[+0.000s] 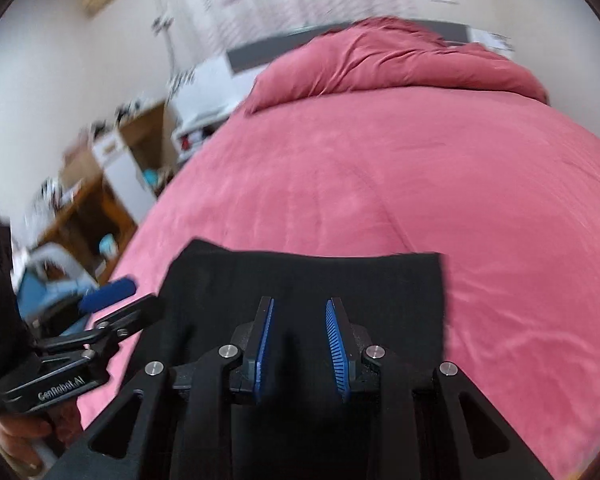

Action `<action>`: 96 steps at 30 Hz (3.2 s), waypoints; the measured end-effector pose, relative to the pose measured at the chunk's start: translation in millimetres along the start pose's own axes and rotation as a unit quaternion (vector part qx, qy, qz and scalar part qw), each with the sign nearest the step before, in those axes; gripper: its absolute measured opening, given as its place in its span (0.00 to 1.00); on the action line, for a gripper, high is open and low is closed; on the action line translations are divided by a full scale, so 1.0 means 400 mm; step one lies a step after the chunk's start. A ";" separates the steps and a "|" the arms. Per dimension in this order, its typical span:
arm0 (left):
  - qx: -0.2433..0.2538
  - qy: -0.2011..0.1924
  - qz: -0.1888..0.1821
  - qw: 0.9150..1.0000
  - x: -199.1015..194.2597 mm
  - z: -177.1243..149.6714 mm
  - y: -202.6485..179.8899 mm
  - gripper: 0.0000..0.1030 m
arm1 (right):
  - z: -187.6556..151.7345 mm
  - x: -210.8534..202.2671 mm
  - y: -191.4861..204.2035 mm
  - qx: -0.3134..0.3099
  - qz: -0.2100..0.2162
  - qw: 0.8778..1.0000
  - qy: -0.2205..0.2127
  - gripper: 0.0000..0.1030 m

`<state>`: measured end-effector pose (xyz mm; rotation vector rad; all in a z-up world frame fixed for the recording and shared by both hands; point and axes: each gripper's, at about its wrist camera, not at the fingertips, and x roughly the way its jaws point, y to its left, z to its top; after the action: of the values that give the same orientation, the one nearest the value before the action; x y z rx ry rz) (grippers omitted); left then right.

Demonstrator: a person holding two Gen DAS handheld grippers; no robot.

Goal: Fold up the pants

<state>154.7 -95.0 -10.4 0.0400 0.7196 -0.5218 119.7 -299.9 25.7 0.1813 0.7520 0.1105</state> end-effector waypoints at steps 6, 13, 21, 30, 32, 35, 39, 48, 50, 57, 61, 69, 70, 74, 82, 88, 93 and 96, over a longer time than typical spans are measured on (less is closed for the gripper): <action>0.045 0.049 0.034 0.997 0.145 0.004 -0.007 0.52 | 0.008 0.134 -0.081 0.006 -0.035 0.999 0.022 0.15; -0.088 0.038 0.006 0.995 0.186 -0.009 0.110 0.39 | -0.042 0.143 -0.175 0.063 -0.062 0.996 -0.020 0.00; -0.211 0.012 -0.051 0.976 0.128 -0.026 0.207 0.31 | -0.057 0.077 -0.162 0.066 -0.051 0.995 -0.051 0.04; -0.133 0.015 -0.020 0.991 -0.009 -0.152 0.145 0.45 | -0.166 -0.096 -0.084 0.047 -0.043 0.996 -0.066 0.29; -0.103 0.018 -0.002 0.995 -0.032 -0.188 0.113 0.47 | -0.208 -0.088 -0.083 0.066 -0.047 0.996 -0.039 0.29; -0.099 0.020 0.010 0.995 -0.055 -0.239 0.103 0.55 | -0.261 -0.080 -0.100 0.081 -0.077 0.994 -0.023 0.26; -0.115 0.020 0.002 0.993 -0.089 -0.288 0.103 0.60 | -0.288 -0.095 -0.095 0.055 -0.111 0.992 -0.029 0.26; -0.134 0.040 -0.045 0.989 -0.139 -0.337 0.116 0.60 | -0.316 -0.130 -0.185 0.170 -0.065 0.982 -0.040 0.79; -0.138 0.042 -0.060 0.988 -0.148 -0.342 0.122 0.60 | -0.324 -0.136 -0.223 0.214 -0.022 0.975 -0.049 0.79; -0.163 0.056 -0.104 0.979 -0.103 -0.267 0.172 0.65 | -0.288 -0.066 -0.287 0.234 0.066 0.970 0.005 0.80; -0.163 0.101 -0.122 0.974 -0.035 -0.232 0.182 0.66 | -0.283 -0.002 -0.334 0.264 0.110 0.957 0.051 0.80; -0.232 0.127 -0.186 0.946 0.035 -0.264 0.192 0.77 | -0.254 0.073 -0.314 0.228 0.150 0.960 0.061 0.80; -0.237 0.121 -0.184 0.946 0.032 -0.269 0.187 0.78 | -0.249 0.085 -0.305 0.217 0.145 0.963 0.060 0.78; -0.185 0.113 -0.150 0.965 0.015 -0.257 0.139 0.74 | -0.225 0.105 -0.270 0.195 0.130 0.971 0.047 0.64; -0.082 0.043 -0.096 0.991 -0.077 -0.165 0.064 0.49 | -0.128 0.067 -0.181 0.107 0.118 0.987 -0.005 0.46; -0.073 -0.016 -0.066 0.995 -0.107 -0.070 0.099 0.48 | 0.001 0.099 -0.124 0.063 0.128 0.988 -0.055 0.45; -0.070 -0.041 -0.036 0.996 -0.062 0.010 0.165 0.48 | 0.112 0.187 -0.106 0.043 0.127 0.988 -0.071 0.45; -0.063 -0.048 -0.023 0.997 -0.003 0.053 0.197 0.48 | 0.175 0.253 -0.112 0.047 0.126 0.988 -0.076 0.45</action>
<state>204.1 -30.4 -4.6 -0.1193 0.6595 -0.5173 242.7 -336.0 -0.9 0.3704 0.5807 0.2987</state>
